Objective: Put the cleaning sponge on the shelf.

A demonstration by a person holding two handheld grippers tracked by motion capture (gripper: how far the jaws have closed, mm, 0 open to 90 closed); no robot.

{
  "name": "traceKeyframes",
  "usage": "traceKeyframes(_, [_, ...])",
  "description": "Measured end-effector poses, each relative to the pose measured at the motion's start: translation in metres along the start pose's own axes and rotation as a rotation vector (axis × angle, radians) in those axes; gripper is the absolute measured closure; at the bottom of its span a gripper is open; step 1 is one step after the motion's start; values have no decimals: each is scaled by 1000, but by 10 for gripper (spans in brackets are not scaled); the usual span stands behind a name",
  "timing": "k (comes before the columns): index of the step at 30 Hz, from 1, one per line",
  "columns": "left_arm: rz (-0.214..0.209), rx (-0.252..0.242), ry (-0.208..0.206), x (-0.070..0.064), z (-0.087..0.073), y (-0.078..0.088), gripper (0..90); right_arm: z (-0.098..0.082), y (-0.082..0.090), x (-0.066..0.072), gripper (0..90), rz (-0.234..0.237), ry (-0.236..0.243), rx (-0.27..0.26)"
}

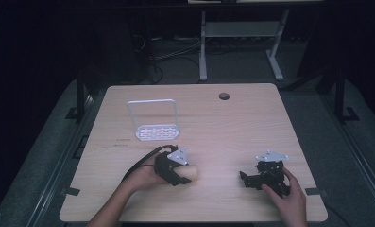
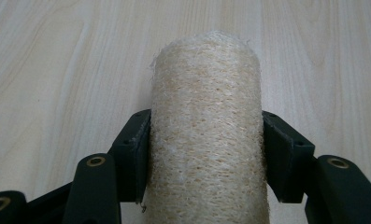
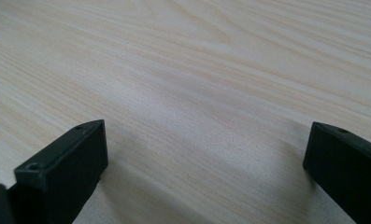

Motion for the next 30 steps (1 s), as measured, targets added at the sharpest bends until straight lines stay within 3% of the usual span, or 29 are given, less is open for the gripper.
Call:
traceKeyframes(12, [41, -17, 72, 1, 2, 4, 411, 0, 0, 0, 0, 0, 0, 0])
traceKeyframes(19, [96, -25, 135, 8, 2, 12, 412, 0, 0, 0, 0, 0, 0, 0])
traceKeyframes(26, [141, -15, 159, 15, -3, 19, 413, 0, 0, 0, 0, 0, 0, 0])
traceKeyframes(30, [173, -33, 206, 20, -6, 24, 413, 0, 0, 0, 0, 0, 0, 0])
Point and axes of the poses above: each handheld gripper's, and its own axes: y roughly backward along the jaws, z roughly out of its top, x roughly to its left, the point moved 10 cm from there along -y, roughly forward along the jaws, and after that the axes turned 3 degrees about -x, right-handed, at the moved point
